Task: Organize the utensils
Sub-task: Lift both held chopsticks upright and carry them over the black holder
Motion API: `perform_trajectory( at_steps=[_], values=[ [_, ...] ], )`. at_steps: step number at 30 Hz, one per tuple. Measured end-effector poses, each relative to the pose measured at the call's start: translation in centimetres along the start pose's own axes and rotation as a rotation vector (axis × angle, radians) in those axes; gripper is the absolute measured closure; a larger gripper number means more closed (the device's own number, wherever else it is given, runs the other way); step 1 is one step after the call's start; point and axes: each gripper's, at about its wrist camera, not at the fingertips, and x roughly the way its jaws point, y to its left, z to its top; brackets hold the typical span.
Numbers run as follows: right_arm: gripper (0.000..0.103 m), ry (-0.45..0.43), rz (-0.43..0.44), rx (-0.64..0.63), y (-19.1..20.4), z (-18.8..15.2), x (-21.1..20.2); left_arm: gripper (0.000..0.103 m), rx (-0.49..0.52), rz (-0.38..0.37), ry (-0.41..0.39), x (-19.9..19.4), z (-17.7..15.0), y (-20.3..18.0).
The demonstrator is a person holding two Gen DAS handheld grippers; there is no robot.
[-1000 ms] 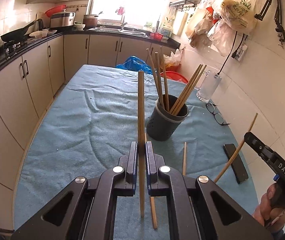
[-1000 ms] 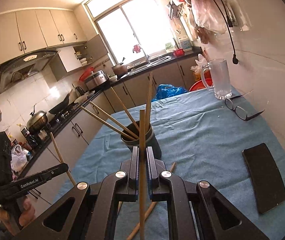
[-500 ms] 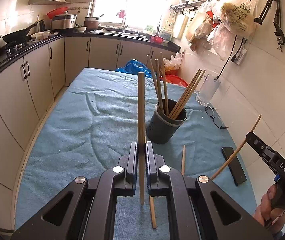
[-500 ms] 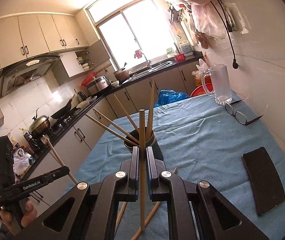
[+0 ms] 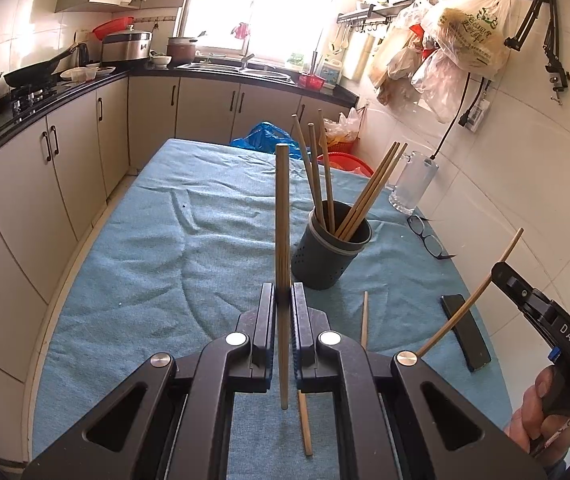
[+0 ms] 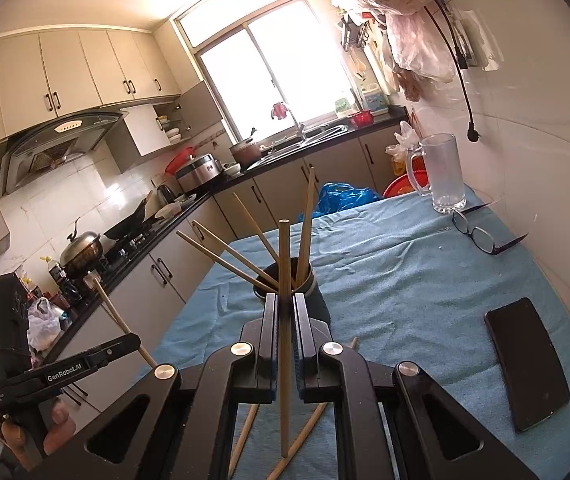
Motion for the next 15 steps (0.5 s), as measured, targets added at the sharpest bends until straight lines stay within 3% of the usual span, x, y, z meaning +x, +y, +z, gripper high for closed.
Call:
perform_trajectory(
  at_steps=[15],
  values=[
    [0.096,0.008,0.007,-0.018,0.82,0.34,0.31,0.096,0.047,0.054,-0.026,0.08,-0.46,-0.65]
  ],
)
